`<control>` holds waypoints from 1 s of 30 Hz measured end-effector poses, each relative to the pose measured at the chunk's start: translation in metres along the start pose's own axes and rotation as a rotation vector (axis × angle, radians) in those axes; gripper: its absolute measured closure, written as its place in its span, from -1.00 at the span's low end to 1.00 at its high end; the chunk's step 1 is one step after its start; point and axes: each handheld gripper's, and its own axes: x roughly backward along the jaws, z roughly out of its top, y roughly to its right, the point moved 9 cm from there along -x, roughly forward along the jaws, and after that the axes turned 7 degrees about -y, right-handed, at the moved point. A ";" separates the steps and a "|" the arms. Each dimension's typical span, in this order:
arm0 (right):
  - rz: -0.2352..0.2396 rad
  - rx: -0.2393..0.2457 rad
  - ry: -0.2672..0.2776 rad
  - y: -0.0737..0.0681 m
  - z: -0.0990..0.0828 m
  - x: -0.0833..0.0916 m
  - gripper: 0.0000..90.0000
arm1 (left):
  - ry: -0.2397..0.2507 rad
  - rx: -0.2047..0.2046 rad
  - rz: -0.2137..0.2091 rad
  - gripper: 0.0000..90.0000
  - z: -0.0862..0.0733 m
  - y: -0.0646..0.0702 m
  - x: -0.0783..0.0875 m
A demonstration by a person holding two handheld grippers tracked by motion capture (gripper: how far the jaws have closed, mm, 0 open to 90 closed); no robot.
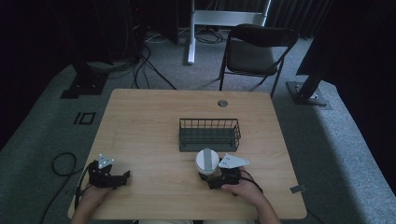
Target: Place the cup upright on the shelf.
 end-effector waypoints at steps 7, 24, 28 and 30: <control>-0.005 0.008 -0.001 0.000 0.002 -0.002 -0.70 | 0.000 0.000 0.000 -0.99 0.000 0.000 0.000; 0.008 0.044 0.013 -0.006 0.005 -0.005 -0.60 | 0.000 0.000 0.000 -0.99 0.000 0.000 0.000; 0.018 0.039 0.012 -0.008 0.005 -0.005 -0.60 | 0.000 0.000 0.000 -0.99 0.000 0.000 0.000; 0.021 0.041 0.005 -0.009 0.006 -0.005 -0.60 | 0.000 0.000 0.000 -0.99 0.000 0.000 0.000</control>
